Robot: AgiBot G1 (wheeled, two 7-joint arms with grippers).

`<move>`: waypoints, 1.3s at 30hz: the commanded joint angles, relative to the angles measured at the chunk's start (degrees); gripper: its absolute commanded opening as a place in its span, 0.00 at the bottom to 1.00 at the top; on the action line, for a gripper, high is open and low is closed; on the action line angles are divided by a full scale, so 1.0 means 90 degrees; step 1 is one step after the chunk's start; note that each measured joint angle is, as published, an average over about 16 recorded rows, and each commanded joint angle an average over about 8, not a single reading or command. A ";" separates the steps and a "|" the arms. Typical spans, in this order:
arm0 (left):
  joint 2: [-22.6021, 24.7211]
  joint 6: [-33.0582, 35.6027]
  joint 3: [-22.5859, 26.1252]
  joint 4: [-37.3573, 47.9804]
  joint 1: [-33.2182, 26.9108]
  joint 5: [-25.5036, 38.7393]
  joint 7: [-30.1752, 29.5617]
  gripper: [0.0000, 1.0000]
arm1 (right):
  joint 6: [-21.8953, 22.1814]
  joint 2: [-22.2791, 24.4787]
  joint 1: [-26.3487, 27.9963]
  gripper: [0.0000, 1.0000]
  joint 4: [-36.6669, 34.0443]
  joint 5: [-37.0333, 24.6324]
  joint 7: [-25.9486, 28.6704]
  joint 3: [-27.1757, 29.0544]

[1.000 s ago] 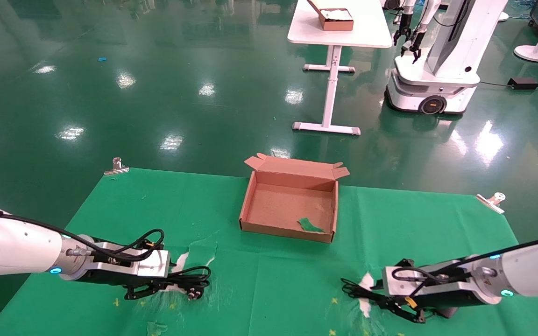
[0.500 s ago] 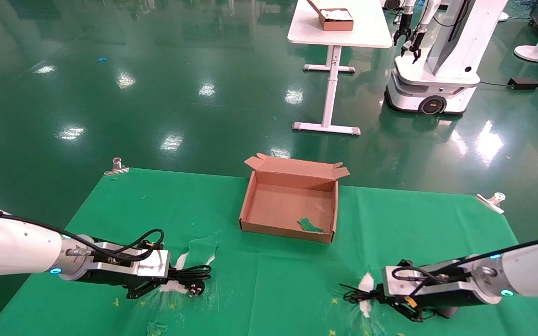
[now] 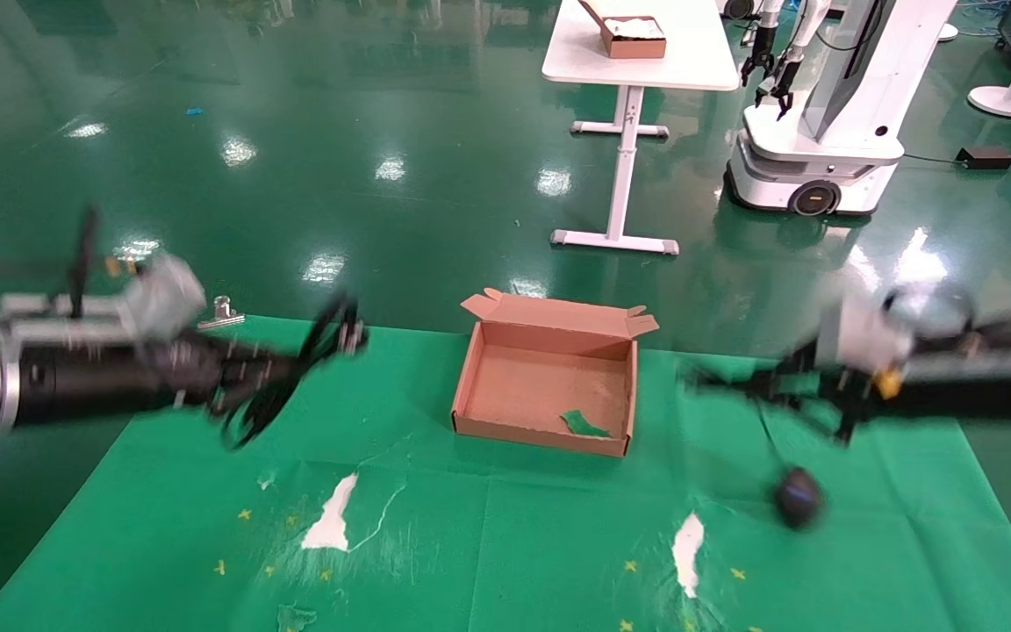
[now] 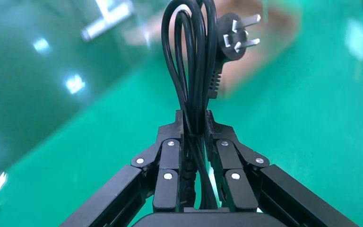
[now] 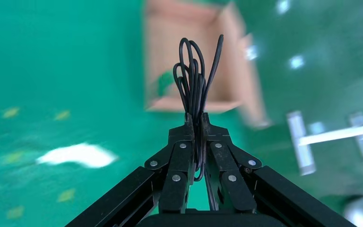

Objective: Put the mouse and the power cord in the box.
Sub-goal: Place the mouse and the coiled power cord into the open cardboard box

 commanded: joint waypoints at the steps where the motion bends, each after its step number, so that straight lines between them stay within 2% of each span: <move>1: -0.0023 0.0098 -0.0235 0.0242 -0.0138 -0.0331 -0.0448 0.00 | -0.0116 0.0131 0.0280 0.00 0.0260 0.0043 0.0170 0.0040; 5: 0.0540 -0.0390 -0.0530 0.0499 -0.0348 -0.0762 -0.0761 0.00 | 0.0155 -0.0367 0.0425 0.00 0.0538 0.0114 0.0294 0.0085; 8: 0.0989 -0.0967 -0.0675 0.0523 -0.0569 -0.1004 -0.0798 0.00 | 0.0607 -0.0941 0.0377 0.00 0.0432 0.0159 0.0181 0.0113; 10: 0.1229 -0.1344 -0.0740 0.0455 -0.0705 -0.1124 -0.0764 0.00 | 0.1099 -0.1360 0.0287 0.00 0.0203 0.0173 0.0047 0.0134; 14: 0.1482 -0.1824 -0.0809 0.0265 -0.0856 -0.1260 -0.0689 0.00 | 0.2385 -0.2105 0.0003 0.00 -0.0367 0.0150 -0.0211 0.0155; 17: 0.1480 -0.1857 -0.0806 0.0177 -0.0860 -0.1259 -0.0685 0.00 | 0.3227 -0.2427 -0.0285 0.00 -0.0653 0.0171 -0.0303 0.0178; 19: 0.1416 -0.1748 -0.0774 0.0164 -0.0834 -0.1208 -0.0709 0.00 | 0.3519 -0.2524 -0.0479 0.00 -0.0716 0.0220 -0.0328 0.0192; 20: 0.1371 -0.1668 -0.0752 0.0170 -0.0816 -0.1171 -0.0723 0.00 | 0.3570 -0.2540 -0.0570 0.04 -0.0709 0.0251 -0.0333 0.0195; 27: 0.1124 -0.1079 -0.0520 0.0225 -0.0698 -0.0803 -0.0660 0.00 | 0.3433 -0.2551 -0.0886 0.91 -0.0544 0.0398 -0.0295 0.0118; 28: 0.1118 -0.1032 -0.0481 0.0217 -0.0690 -0.0745 -0.0615 0.00 | 0.3424 -0.2548 -0.0887 1.00 -0.0530 0.0408 -0.0287 0.0099; 33: 0.1232 -0.1015 -0.0290 0.0093 -0.0673 -0.0466 -0.0329 0.00 | 0.3483 -0.2529 -0.0885 1.00 -0.0519 0.0496 -0.0282 0.0049; 39: 0.1660 -0.1342 -0.0093 -0.0243 -0.0592 -0.0182 0.0021 0.00 | 0.3699 -0.2454 -0.0847 1.00 -0.0673 0.0619 -0.0407 0.0061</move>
